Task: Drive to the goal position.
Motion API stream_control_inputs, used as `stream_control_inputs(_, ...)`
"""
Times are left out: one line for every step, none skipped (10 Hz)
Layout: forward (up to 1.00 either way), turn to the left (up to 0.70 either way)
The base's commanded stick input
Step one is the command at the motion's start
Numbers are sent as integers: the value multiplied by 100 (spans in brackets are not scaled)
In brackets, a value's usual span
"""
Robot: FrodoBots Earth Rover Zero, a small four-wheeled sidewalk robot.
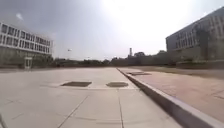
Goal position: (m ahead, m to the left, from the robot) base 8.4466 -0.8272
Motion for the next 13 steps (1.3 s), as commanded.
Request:
stream_control_inputs(70, 2)
stream_control_inputs(70, 2)
stream_control_inputs(70, 2)
stream_control_inputs(70, 2)
stream_control_inputs(70, 2)
stream_control_inputs(70, 2)
stream_control_inputs(70, 2)
stream_control_inputs(70, 2)
stream_control_inputs(70, 2)
stream_control_inputs(70, 2)
stream_control_inputs(70, 2)
stream_control_inputs(70, 2)
stream_control_inputs(70, 2)
